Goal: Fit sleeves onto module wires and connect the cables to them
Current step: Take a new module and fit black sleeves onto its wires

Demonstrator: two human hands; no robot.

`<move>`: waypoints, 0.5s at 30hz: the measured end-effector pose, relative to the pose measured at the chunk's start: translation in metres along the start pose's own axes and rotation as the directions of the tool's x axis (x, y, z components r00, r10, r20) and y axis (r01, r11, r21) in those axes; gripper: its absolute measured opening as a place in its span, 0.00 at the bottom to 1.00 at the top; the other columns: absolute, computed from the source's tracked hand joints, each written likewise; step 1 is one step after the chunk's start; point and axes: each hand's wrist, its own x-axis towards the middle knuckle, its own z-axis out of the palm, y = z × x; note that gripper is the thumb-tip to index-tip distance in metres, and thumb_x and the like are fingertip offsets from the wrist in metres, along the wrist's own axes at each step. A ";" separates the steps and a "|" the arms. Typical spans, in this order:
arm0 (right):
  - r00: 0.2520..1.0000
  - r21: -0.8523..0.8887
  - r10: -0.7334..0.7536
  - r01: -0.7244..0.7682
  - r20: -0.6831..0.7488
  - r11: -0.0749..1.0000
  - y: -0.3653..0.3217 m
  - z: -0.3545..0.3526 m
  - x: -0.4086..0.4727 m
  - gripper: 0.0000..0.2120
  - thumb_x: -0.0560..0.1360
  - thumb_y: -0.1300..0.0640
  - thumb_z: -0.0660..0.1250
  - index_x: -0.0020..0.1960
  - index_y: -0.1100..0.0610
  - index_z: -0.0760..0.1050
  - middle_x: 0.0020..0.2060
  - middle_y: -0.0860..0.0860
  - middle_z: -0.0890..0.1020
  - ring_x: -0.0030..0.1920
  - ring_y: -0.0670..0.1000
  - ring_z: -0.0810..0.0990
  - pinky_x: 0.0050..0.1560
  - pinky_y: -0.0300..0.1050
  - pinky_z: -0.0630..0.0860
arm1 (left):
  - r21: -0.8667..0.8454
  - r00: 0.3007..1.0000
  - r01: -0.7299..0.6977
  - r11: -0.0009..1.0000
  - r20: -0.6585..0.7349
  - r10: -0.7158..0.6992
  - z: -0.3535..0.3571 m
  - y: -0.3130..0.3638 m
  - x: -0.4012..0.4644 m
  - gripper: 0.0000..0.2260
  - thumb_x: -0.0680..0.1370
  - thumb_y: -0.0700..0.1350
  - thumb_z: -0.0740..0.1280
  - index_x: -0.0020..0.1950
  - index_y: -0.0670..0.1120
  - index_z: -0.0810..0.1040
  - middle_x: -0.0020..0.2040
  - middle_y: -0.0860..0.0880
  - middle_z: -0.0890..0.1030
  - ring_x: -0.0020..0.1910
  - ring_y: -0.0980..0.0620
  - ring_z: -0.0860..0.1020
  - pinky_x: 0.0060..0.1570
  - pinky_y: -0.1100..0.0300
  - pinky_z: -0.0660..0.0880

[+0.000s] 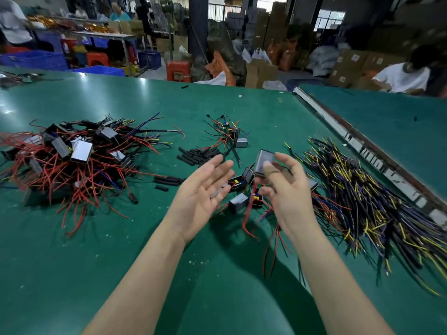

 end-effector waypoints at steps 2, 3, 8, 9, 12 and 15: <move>0.983 0.033 0.116 -0.122 0.140 0.992 0.000 0.000 -0.003 0.08 0.78 0.64 0.63 0.55 0.55 0.72 0.41 0.54 0.82 0.34 0.50 0.81 0.30 0.39 0.75 | 0.143 0.999 0.028 0.989 0.016 -0.030 0.006 -0.006 -0.002 0.20 0.73 0.47 0.64 0.65 0.45 0.75 0.59 0.46 0.81 0.61 0.50 0.78 0.54 0.62 0.74; 0.967 0.006 0.158 -0.163 0.201 0.987 0.001 -0.001 -0.003 0.08 0.79 0.65 0.62 0.56 0.56 0.72 0.41 0.54 0.83 0.34 0.50 0.81 0.31 0.39 0.76 | 0.173 0.999 0.025 0.985 0.034 -0.031 0.009 -0.009 -0.003 0.20 0.73 0.46 0.64 0.65 0.43 0.75 0.57 0.46 0.82 0.57 0.50 0.80 0.51 0.64 0.75; 0.922 -0.176 0.233 -0.186 0.308 0.967 0.008 -0.005 -0.005 0.10 0.80 0.66 0.59 0.56 0.53 0.73 0.37 0.49 0.84 0.32 0.49 0.81 0.30 0.37 0.73 | 0.290 0.993 -0.103 0.952 -0.021 0.114 0.014 -0.015 -0.008 0.19 0.67 0.41 0.71 0.58 0.44 0.78 0.48 0.46 0.84 0.47 0.50 0.80 0.54 0.56 0.77; 0.929 -0.195 0.257 -0.209 0.266 0.958 0.009 -0.005 -0.003 0.10 0.80 0.64 0.60 0.57 0.52 0.72 0.37 0.49 0.84 0.31 0.49 0.81 0.29 0.36 0.73 | 0.298 0.990 -0.120 0.947 -0.036 0.137 0.013 -0.015 -0.008 0.20 0.66 0.40 0.71 0.57 0.44 0.79 0.47 0.47 0.84 0.45 0.52 0.80 0.52 0.58 0.77; 0.950 -0.225 0.303 -0.279 0.081 0.934 0.013 -0.007 0.003 0.12 0.80 0.62 0.60 0.62 0.52 0.67 0.46 0.52 0.83 0.33 0.48 0.81 0.29 0.37 0.72 | 0.209 0.993 -0.104 0.972 -0.038 0.114 0.012 -0.008 -0.007 0.16 0.66 0.38 0.72 0.54 0.44 0.80 0.43 0.49 0.84 0.37 0.57 0.79 0.35 0.68 0.75; 0.976 -0.115 0.218 -0.216 0.007 0.970 0.013 -0.011 0.008 0.20 0.78 0.69 0.57 0.63 0.50 0.65 0.56 0.48 0.77 0.41 0.47 0.82 0.34 0.38 0.75 | 0.136 1.000 -0.012 0.991 -0.017 0.015 0.010 -0.001 -0.010 0.12 0.68 0.40 0.69 0.51 0.46 0.80 0.45 0.49 0.84 0.36 0.57 0.79 0.31 0.67 0.74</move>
